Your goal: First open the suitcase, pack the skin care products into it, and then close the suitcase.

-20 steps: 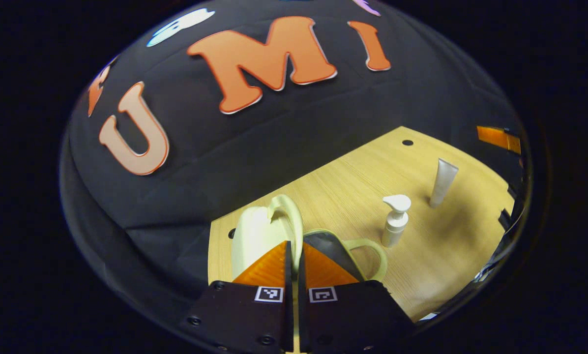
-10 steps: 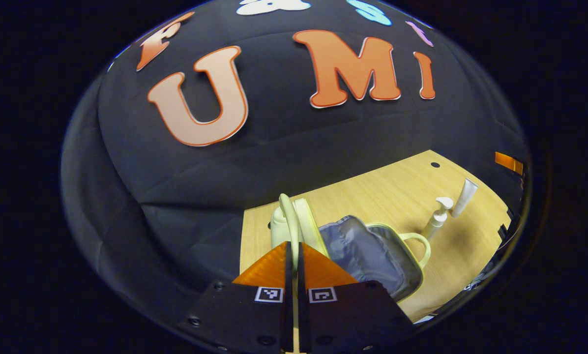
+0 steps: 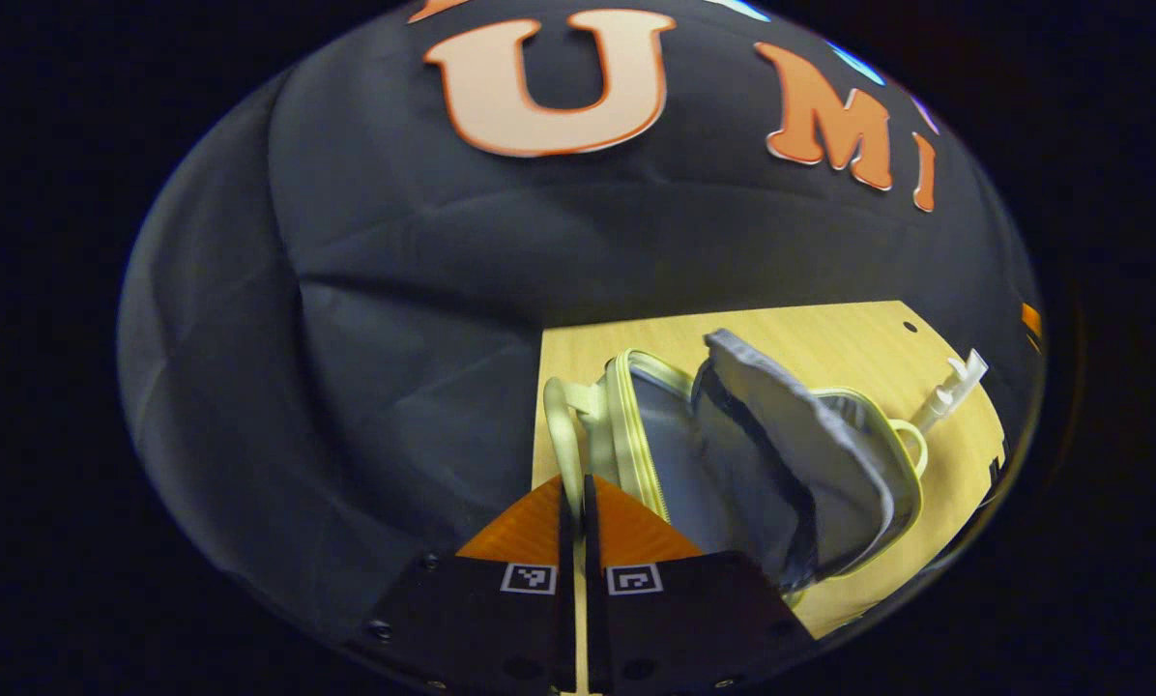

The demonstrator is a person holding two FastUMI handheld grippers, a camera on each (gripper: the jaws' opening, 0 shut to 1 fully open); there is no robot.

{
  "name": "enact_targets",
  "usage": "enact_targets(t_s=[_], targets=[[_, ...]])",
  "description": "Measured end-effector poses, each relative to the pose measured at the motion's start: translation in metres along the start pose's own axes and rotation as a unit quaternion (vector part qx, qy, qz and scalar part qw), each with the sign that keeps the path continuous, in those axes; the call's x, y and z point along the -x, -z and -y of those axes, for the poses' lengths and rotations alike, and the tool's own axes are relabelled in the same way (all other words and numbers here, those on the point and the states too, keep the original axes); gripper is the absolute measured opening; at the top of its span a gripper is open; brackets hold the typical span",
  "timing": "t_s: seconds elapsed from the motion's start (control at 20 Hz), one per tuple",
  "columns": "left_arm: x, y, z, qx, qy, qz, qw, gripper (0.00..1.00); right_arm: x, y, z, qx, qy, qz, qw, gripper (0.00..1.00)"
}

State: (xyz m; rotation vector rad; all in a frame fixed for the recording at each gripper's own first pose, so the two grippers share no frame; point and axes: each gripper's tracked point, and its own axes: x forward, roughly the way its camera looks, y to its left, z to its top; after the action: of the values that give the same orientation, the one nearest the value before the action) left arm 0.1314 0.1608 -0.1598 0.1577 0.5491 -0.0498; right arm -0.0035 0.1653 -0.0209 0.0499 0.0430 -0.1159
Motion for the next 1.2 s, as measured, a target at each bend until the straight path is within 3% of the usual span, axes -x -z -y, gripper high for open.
enact_targets(t_s=[0.2,0.4,0.6,0.7,0.8,0.85,0.9,0.95,1.15,1.2], targets=[[-0.01,0.027,0.004,0.036,0.01,-0.048,0.998,0.05,0.002,0.01,-0.009,0.007,0.012,0.002,1.0,0.95],[-0.015,0.043,0.007,0.086,0.037,-0.057,0.994,0.05,0.006,0.018,-0.01,0.007,0.017,-0.004,1.0,0.95],[-0.028,0.057,0.011,0.104,0.051,-0.071,0.991,0.05,0.014,0.02,-0.003,0.013,0.025,-0.006,1.0,0.95],[-0.034,0.059,0.002,0.093,0.038,-0.069,0.993,0.1,0.018,0.02,0.0,0.012,0.027,-0.006,1.0,0.95],[-0.031,0.061,-0.004,0.079,0.021,-0.079,0.993,0.27,0.019,0.02,0.004,0.014,0.028,-0.008,0.999,0.95],[-0.031,0.061,-0.008,0.069,0.008,-0.083,0.994,0.27,0.019,0.02,0.008,0.016,0.029,-0.009,0.999,0.95],[-0.029,0.058,-0.016,0.059,-0.014,-0.083,0.995,0.43,0.018,0.019,0.011,0.016,0.029,-0.01,0.999,0.95],[-0.029,0.053,-0.022,0.052,-0.032,-0.073,0.995,0.42,0.018,0.019,0.013,0.017,0.028,-0.011,0.999,0.95],[-0.001,-0.008,-0.015,0.047,-0.071,0.019,0.996,1.0,0.009,0.02,0.027,0.021,0.024,-0.018,0.999,0.95],[0.01,-0.026,-0.009,0.041,-0.084,0.038,0.995,1.0,0.004,0.021,0.03,0.023,0.021,-0.021,0.999,0.95]])
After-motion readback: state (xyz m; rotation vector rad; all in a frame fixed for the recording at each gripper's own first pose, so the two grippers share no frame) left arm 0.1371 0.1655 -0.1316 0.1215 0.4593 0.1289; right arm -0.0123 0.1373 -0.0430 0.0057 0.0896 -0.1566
